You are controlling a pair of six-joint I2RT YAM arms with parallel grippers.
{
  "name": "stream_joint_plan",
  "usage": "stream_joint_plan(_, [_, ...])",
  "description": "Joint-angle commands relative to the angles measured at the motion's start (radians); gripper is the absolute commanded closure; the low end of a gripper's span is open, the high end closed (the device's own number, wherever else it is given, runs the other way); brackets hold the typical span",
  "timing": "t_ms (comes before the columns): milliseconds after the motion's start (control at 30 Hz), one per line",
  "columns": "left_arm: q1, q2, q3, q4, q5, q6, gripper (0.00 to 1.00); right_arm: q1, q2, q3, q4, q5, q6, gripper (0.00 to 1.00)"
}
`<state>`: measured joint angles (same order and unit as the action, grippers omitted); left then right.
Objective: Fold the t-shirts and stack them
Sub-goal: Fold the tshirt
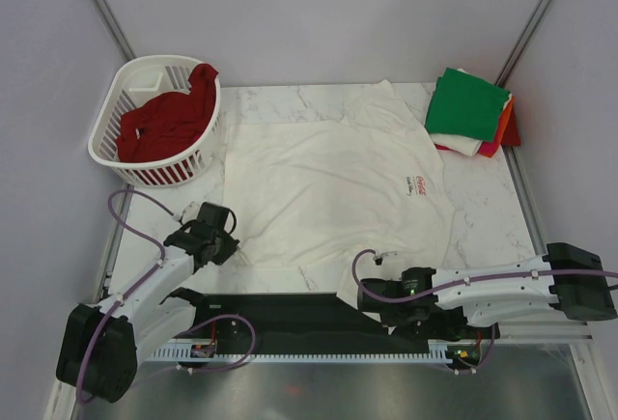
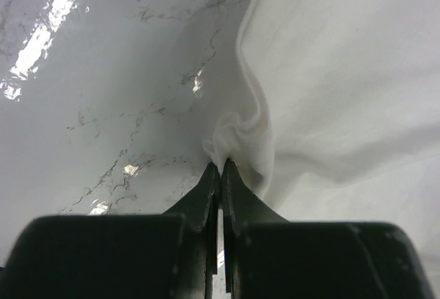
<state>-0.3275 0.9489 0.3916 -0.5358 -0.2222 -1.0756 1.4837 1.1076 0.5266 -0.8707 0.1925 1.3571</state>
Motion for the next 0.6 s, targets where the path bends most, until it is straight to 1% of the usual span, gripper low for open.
stream_joint_plan(0, [-0.002,-0.032,0.010,-0.027,0.043,0.036,0.98,0.006,0.026,0.078,-0.059,0.106,0.000,1.00])
stream_joint_plan(33, [-0.002,-0.056,0.015,-0.035,0.069,0.032,0.98,0.007,0.021,0.101,-0.121,0.126,0.008,1.00])
stream_joint_plan(67, [-0.002,-0.070,0.023,-0.064,0.084,0.031,0.98,0.006,0.017,0.143,-0.149,0.148,0.014,1.00])
stream_joint_plan(133, [-0.002,-0.105,0.052,-0.101,0.113,0.019,0.98,0.013,0.002,0.203,-0.250,0.212,0.068,1.00])
stream_joint_plan(300, [-0.002,-0.220,0.128,-0.254,0.106,0.026,0.98,0.046,-0.051,0.288,-0.418,0.301,0.207,1.00])
stream_joint_plan(400, [-0.002,-0.246,0.139,-0.274,0.119,0.026,0.98,0.053,-0.109,0.322,-0.534,0.335,0.276,1.00])
stream_joint_plan(500, [-0.002,-0.248,0.145,-0.286,0.139,0.020,0.98,0.052,-0.152,0.337,-0.589,0.366,0.298,1.00])
stream_joint_plan(567, [-0.002,-0.257,0.151,-0.297,0.149,0.017,0.98,0.053,-0.184,0.334,-0.588,0.375,0.310,1.00])
